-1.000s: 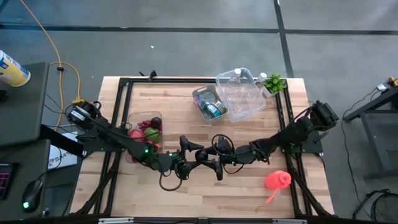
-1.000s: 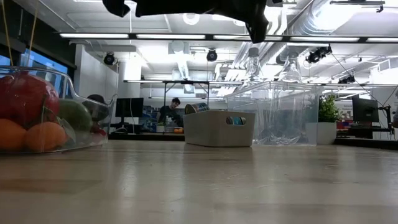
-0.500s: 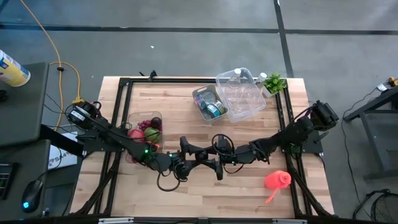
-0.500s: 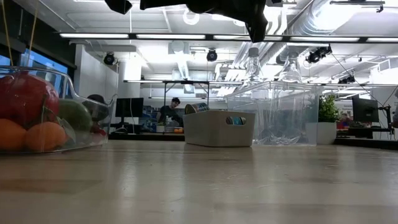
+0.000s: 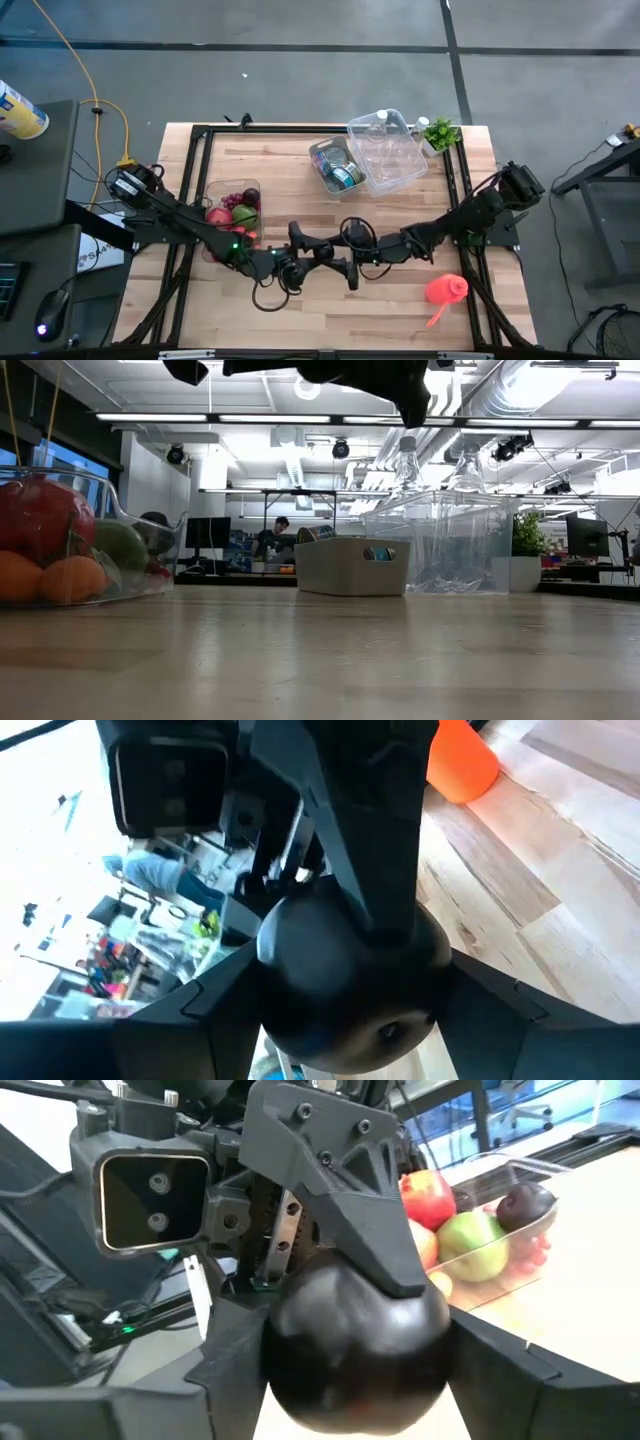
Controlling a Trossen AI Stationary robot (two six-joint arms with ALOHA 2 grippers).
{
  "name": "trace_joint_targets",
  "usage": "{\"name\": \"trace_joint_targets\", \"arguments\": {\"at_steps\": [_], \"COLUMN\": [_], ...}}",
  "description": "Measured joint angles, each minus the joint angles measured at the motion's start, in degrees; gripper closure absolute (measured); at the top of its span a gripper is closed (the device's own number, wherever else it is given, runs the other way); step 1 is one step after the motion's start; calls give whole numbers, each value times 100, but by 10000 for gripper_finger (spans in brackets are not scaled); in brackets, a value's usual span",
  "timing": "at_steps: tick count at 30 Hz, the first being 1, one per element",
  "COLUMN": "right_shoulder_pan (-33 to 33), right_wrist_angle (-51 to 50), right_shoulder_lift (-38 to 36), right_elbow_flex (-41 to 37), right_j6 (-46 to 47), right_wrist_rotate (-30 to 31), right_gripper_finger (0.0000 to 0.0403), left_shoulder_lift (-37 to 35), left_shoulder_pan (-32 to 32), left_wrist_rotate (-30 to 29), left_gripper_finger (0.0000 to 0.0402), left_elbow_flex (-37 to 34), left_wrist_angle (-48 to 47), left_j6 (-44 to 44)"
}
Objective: Pick & Place Food Item
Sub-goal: Put the black plum into the left transparent bin
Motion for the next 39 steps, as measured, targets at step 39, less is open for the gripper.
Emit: {"name": "trace_joint_targets", "arguments": {"at_steps": [39], "right_shoulder_pan": [1090], "right_wrist_angle": [-422], "right_shoulder_lift": [0], "right_elbow_flex": [-4], "right_j6": [-853], "right_wrist_rotate": [1560], "right_gripper_finger": [5], "left_shoulder_lift": [-2212], "left_shoulder_pan": [-1643], "left_wrist_rotate": [-2209], "left_gripper_finger": [170], "left_elbow_flex": [4], "left_wrist_angle": [-8576], "left_j6": [-8041]}}
